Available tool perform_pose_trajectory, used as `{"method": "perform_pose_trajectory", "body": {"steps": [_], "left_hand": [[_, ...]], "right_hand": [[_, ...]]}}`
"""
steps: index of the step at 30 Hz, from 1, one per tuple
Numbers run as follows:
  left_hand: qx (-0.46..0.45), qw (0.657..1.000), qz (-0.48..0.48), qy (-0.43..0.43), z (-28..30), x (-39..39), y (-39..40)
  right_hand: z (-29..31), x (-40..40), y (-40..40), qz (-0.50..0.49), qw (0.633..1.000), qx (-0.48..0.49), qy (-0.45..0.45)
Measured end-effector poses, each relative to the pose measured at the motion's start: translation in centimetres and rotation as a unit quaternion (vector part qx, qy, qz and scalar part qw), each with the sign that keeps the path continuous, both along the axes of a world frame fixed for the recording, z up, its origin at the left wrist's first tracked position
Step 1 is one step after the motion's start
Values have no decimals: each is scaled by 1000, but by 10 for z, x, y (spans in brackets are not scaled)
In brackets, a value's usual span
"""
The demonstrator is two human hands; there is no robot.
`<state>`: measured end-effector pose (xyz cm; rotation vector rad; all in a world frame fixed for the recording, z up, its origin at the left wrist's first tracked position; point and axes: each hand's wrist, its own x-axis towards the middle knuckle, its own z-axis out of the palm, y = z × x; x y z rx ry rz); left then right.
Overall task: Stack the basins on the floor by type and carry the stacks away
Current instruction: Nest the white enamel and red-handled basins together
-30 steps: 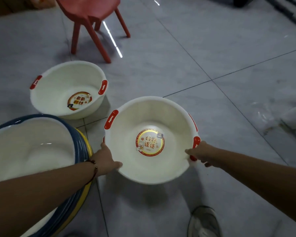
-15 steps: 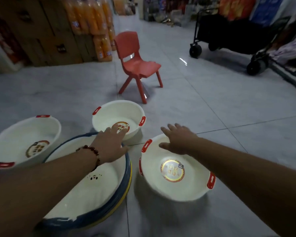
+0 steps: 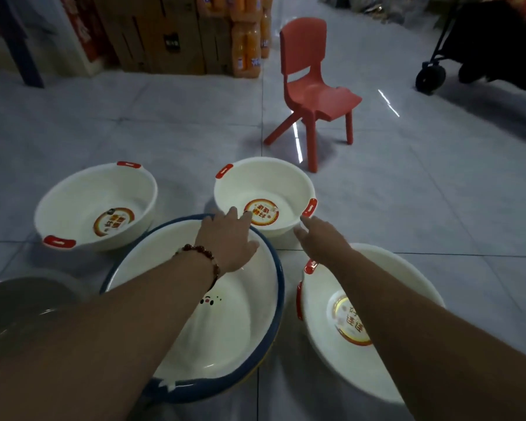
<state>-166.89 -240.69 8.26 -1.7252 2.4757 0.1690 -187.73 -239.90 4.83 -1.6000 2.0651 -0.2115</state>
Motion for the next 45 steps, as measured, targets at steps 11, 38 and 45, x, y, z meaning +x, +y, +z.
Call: {"method": "perform_pose_trajectory", "body": {"steps": [11,38,45], "left_hand": [[74,996,39,-18,-64,-4,-45],[69,997,-16,1,-47,-1,-39],[55,993,-72,72,-24,-17,-15]], "right_hand": [[-91,20,-95,-443,697,131,-549],[-9,-19,-84,-530,673,-11,-515],[59,-95,-13,-532,674,-40,-511]]}}
